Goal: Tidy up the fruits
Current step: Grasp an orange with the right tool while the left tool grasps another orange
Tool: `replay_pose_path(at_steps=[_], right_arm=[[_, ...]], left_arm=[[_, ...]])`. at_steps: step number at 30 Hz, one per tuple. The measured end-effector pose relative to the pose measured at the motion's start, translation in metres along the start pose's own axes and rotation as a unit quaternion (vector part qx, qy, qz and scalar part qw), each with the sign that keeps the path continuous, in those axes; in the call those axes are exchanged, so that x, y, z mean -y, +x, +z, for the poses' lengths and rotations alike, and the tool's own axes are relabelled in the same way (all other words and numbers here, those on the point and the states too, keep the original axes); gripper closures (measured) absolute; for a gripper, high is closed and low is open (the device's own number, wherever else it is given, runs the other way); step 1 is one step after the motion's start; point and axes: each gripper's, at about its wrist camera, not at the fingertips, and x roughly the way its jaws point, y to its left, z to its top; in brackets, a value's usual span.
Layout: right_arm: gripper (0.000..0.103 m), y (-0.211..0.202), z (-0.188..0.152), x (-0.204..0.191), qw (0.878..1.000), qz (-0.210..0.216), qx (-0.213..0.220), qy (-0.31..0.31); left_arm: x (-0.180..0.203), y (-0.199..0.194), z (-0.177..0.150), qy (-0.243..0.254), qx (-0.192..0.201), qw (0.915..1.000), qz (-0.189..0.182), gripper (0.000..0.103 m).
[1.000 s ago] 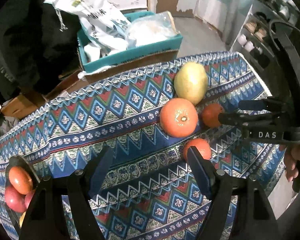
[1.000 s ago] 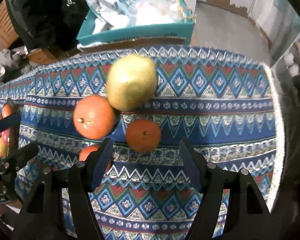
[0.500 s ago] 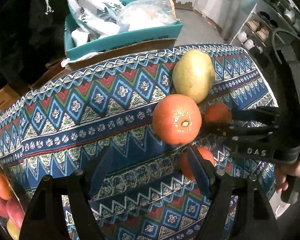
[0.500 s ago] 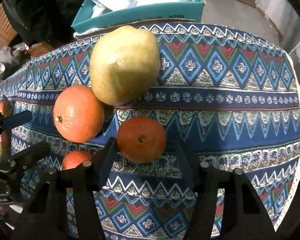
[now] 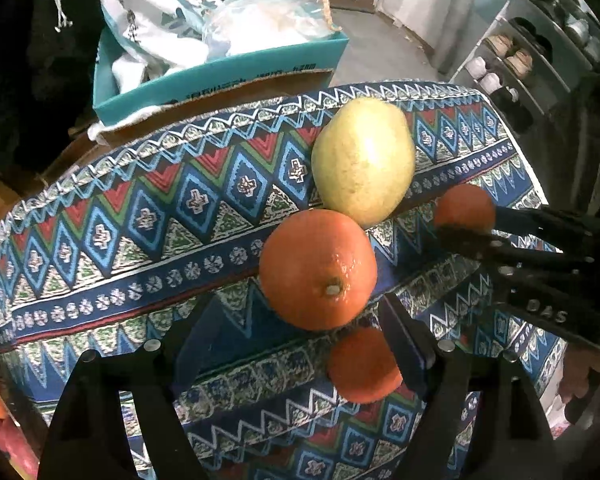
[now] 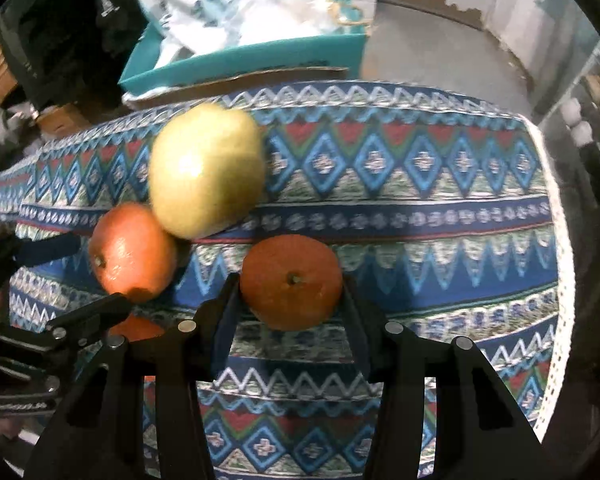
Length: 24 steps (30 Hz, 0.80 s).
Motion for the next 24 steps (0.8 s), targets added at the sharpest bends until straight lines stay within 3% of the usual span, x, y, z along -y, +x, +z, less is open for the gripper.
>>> replay_pose_path(at_steps=[5, 14, 16, 17, 24], right_arm=[[0.055, -0.001, 0.002, 0.011, 1.000, -0.003, 0.003, 0.016], [0.055, -0.006, -0.004, 0.016, 1.000, 0.003, 0.001, 0.021], [0.055, -0.005, -0.005, 0.014, 1.000, 0.003, -0.002, 0.020], [0.055, -0.005, -0.004, 0.013, 1.000, 0.003, -0.002, 0.019], [0.055, -0.007, -0.002, 0.007, 1.000, 0.002, 0.005, 0.021]], left_arm=[[-0.003, 0.015, 0.004, -0.029, -0.011, 0.9994, -0.018, 0.021], [-0.002, 0.025, 0.010, -0.047, -0.003, 0.9988, -0.012, 0.022], [0.001, 0.026, 0.012, -0.040, -0.001, 0.9992, -0.009, 0.026], [0.003, 0.026, 0.012, -0.032, -0.002, 0.9993, -0.017, 0.036], [0.008, 0.022, 0.009, -0.021, 0.002, 0.9997, -0.009, 0.038]])
